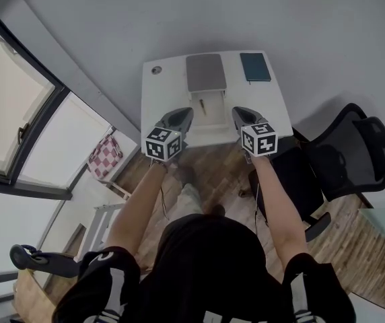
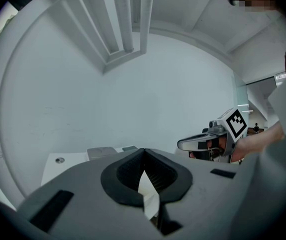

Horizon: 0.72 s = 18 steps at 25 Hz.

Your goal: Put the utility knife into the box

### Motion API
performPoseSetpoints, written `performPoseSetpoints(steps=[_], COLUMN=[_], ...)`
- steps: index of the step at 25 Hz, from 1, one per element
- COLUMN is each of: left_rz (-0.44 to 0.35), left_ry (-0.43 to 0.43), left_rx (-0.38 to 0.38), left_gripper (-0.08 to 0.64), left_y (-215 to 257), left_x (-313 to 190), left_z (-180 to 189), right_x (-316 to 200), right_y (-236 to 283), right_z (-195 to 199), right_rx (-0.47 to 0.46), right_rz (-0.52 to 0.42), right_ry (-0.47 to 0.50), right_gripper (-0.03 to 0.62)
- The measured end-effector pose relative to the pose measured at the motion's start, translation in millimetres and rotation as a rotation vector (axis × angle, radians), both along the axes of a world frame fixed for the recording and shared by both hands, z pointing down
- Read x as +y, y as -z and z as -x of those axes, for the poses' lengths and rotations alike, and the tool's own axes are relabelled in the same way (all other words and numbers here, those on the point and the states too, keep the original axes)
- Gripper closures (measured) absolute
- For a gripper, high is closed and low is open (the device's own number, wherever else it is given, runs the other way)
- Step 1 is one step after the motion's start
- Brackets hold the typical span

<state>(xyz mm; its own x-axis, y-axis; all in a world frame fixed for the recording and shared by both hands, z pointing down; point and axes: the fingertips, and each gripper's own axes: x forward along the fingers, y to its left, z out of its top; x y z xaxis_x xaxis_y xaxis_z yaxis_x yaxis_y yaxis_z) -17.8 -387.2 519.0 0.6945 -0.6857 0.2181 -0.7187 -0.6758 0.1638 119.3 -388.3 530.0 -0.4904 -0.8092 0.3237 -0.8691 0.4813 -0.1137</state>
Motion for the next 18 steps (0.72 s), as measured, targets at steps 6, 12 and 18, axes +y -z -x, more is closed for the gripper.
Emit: performPoseSetpoints(steps=[6, 12, 18], left_rz=[-0.003, 0.002, 0.004], left_ry=[-0.01, -0.014, -0.008], left_rx=[0.001, -0.004, -0.007], left_gripper=[0.535, 0.535, 0.535], left_y=[0, -3, -5], left_x=[7, 15, 18], left_z=[-6, -8, -8], right_x=[8, 15, 19], right_y=[-1, -4, -4], right_z=[-5, -9, -15], right_rx=[0.001, 0.005, 0.008], right_rz=[0.001, 0.007, 0.008], right_ry=[-0.004, -0.004, -0.004], right_gripper=[0.577, 0.577, 0.577])
